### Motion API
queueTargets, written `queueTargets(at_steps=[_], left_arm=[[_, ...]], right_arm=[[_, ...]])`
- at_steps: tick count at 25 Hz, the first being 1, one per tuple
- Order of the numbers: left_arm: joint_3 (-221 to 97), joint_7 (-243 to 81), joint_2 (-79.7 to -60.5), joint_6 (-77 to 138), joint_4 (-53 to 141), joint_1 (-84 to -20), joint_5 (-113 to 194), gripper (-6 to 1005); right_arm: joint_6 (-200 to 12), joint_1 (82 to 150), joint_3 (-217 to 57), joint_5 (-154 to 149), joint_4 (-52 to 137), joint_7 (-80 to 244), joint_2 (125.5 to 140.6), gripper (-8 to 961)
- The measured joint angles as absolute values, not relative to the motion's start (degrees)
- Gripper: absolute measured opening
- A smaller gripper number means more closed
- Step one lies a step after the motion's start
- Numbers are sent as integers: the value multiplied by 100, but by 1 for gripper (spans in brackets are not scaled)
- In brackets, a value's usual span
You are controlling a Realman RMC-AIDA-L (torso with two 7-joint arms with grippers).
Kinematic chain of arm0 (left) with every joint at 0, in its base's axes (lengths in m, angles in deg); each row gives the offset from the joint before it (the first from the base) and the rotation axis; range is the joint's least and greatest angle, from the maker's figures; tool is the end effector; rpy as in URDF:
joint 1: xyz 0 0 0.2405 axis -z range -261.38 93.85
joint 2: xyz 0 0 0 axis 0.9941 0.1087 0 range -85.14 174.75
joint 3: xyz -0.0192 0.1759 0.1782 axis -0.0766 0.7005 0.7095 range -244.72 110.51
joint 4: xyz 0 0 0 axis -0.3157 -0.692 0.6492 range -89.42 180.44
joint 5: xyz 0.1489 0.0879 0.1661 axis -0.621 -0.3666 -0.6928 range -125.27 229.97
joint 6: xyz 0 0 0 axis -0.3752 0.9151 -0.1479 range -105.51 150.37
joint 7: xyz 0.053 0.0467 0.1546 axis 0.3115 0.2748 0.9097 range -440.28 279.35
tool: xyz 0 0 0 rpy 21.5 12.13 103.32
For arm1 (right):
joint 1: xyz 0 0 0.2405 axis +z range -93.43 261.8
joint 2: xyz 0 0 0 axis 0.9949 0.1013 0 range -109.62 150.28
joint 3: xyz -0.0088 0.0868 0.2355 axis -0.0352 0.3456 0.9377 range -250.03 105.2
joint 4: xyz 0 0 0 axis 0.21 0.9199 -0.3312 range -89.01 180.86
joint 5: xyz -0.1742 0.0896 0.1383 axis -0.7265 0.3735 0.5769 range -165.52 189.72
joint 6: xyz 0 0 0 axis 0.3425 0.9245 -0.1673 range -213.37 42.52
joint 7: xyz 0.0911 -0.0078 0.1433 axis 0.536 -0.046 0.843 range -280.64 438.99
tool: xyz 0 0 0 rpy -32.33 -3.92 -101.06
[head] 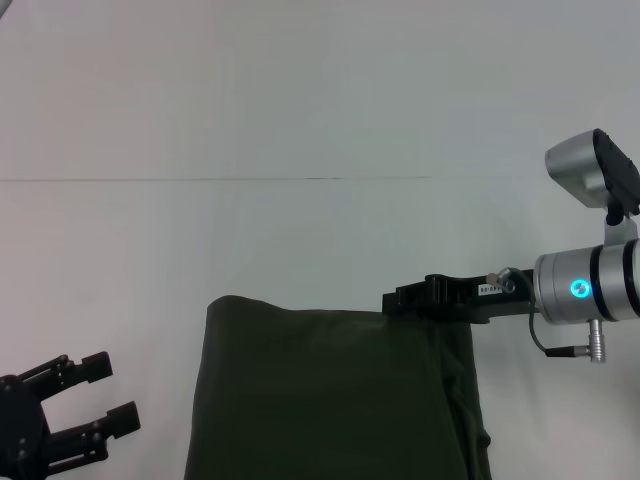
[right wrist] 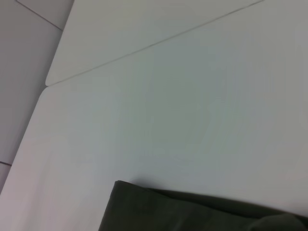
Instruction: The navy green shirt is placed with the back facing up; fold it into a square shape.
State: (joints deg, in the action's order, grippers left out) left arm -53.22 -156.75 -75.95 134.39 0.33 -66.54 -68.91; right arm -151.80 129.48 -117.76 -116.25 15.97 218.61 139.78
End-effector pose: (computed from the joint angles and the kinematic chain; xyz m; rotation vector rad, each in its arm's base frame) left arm -0.3283 0.2556 0.0473 -2.4983 -0.7661 -0.9559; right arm 0.2373 0.4327 -0.0707 -2.2587 1.7861 0.4068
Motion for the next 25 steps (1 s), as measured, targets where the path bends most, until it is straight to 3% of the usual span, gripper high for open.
queueTargets(at_steps=[13, 18, 25], left_arm=[[-5322, -15675, -7595, 13439, 34, -6637, -6884, 847], [-5312, -15675, -7600, 13401, 34, -6629, -6884, 847], [-5314, -15675, -7609, 13384, 42, -6625, -6885, 847]], right_arm=[[-15047, 12932, -11808, -11606, 1556, 21804, 13969, 122], [-15003, 12918, -11782, -11604, 1554, 21770, 13941, 15], [-14962, 12769, -11799, -11619, 1555, 21763, 13939, 21]])
